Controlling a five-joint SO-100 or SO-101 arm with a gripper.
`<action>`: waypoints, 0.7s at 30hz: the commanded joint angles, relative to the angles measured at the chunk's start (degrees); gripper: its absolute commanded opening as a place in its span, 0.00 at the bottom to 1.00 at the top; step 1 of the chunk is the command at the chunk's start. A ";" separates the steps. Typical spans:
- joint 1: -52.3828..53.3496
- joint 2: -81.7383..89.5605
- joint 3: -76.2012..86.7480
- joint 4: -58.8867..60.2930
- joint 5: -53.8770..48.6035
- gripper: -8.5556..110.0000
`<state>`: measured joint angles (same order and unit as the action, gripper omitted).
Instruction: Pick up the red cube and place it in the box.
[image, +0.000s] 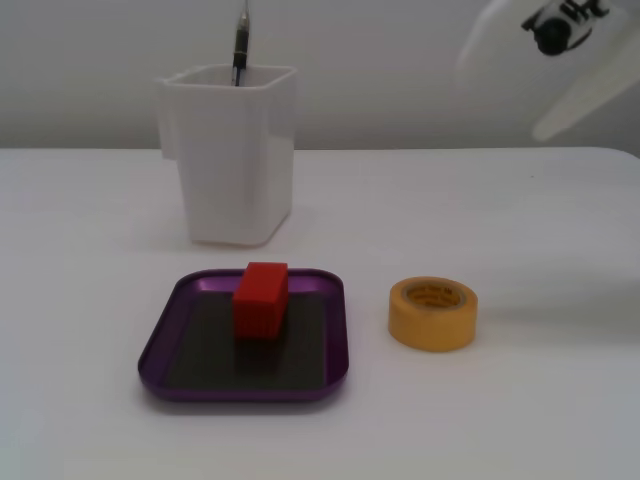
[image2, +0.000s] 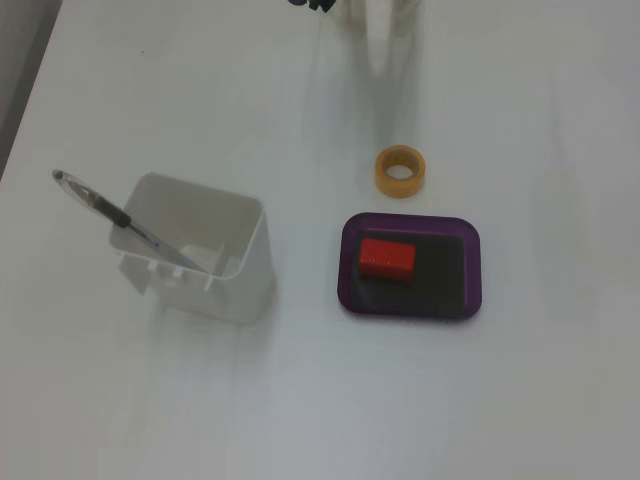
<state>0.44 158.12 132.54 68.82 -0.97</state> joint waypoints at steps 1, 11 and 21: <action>0.26 9.76 10.90 -5.45 -0.53 0.25; 0.26 30.32 33.49 -8.17 0.09 0.25; 0.18 39.37 43.68 -7.29 0.18 0.25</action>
<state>0.70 192.13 174.99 61.79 -0.97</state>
